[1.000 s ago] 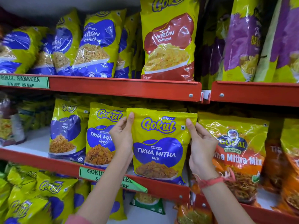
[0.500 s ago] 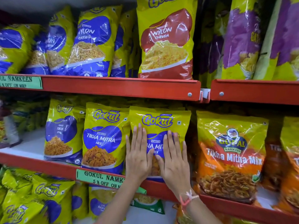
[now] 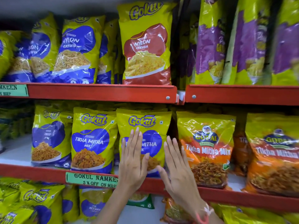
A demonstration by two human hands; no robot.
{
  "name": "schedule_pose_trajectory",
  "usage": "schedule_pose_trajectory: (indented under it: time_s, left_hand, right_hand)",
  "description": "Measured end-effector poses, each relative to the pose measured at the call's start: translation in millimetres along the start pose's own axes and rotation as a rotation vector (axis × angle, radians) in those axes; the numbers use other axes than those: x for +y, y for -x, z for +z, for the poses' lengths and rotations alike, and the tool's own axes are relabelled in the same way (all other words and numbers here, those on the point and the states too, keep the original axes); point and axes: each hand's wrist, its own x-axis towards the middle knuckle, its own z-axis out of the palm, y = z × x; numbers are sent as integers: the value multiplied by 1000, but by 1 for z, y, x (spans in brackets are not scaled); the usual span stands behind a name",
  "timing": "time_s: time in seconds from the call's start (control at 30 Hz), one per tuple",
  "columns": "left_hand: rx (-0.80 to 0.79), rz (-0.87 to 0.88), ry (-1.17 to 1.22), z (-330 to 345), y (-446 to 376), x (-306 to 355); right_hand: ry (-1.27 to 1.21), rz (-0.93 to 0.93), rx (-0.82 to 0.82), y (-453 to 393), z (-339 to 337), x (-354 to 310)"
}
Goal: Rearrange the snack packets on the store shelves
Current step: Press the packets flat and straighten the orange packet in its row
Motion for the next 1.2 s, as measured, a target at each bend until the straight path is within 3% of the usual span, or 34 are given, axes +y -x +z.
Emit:
schedule_pose_trajectory:
  time_s: [0.2,0.5,0.7,0.83,0.93,1.07,1.2]
  left_hand:
    - [17,48,338,25,-18,82]
    - [-29,-50,661,136,-58,222]
    - [28,-252,773,196,-77,275]
    - [59,-541,851,215,-96,283]
    - [65,-752,1014,211,-111,296]
    - [175,-815,1142,190,-105,303]
    - [208,-838,1209,173,-97,310]
  right_hand:
    - [-196,60,30,36,-73,52]
    - [-251,358,291,68,-172,192]
    - [-367,561,425,83,-206,268]
    - [-439,724,422,71,-207,293]
    - [-625,833,547,55,-210,300]
    - [-990,918,762,53,-226,299]
    - [-1161,913,759,61,-242,296]
